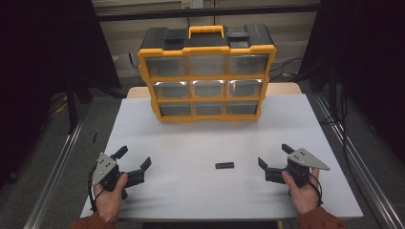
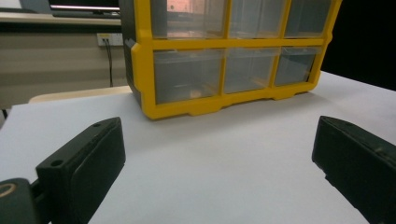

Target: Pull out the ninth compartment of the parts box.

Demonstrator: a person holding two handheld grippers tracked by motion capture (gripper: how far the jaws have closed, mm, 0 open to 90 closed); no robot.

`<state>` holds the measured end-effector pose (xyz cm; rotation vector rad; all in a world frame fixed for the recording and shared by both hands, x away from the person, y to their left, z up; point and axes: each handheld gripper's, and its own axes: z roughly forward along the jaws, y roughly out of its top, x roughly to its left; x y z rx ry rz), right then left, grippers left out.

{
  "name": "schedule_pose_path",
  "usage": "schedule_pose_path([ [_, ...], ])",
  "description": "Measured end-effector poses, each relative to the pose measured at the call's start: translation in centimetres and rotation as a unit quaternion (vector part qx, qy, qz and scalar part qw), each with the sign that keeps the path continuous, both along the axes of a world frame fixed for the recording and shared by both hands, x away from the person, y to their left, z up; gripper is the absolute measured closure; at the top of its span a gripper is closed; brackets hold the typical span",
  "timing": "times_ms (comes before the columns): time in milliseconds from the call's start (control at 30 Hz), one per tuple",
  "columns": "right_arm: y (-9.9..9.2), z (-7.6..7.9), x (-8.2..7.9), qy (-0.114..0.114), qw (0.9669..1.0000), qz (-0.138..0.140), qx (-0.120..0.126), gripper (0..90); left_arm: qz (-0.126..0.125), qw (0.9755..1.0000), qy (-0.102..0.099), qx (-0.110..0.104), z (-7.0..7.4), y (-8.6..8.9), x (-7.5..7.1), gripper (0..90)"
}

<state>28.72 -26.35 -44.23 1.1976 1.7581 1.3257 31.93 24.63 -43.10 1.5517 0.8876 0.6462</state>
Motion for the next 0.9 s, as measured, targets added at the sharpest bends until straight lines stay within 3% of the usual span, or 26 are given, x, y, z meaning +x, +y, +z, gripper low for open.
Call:
schedule_pose_path([
  [200,0.5,0.0,0.6,-0.012,0.9999,-0.001,-0.001,0.7,0.012,0.9998,0.013,0.004,-0.2,0.2,0.3,2.7],
  [400,0.7,-0.2,1.1,-0.021,0.9997,-0.009,-0.002,0.2,0.015,0.9998,0.013,0.004,-0.2,0.3,0.3,2.7],
  [667,2.6,-0.3,2.3,-0.03,0.9994,0.013,-0.011,0.7,0.01,0.9998,0.009,0.011,-0.2,0.2,0.3,2.6],
  [733,2.8,-0.4,2.7,-0.029,0.9995,0.011,0.004,1.2,0.009,0.9999,0.008,0.009,-0.1,0.2,0.2,2.7],
  [900,3.4,-0.4,3.4,-0.042,0.999,0.0,-0.015,0.5,0.007,0.9999,0.009,0.003,-0.1,0.2,0.2,2.6],
])
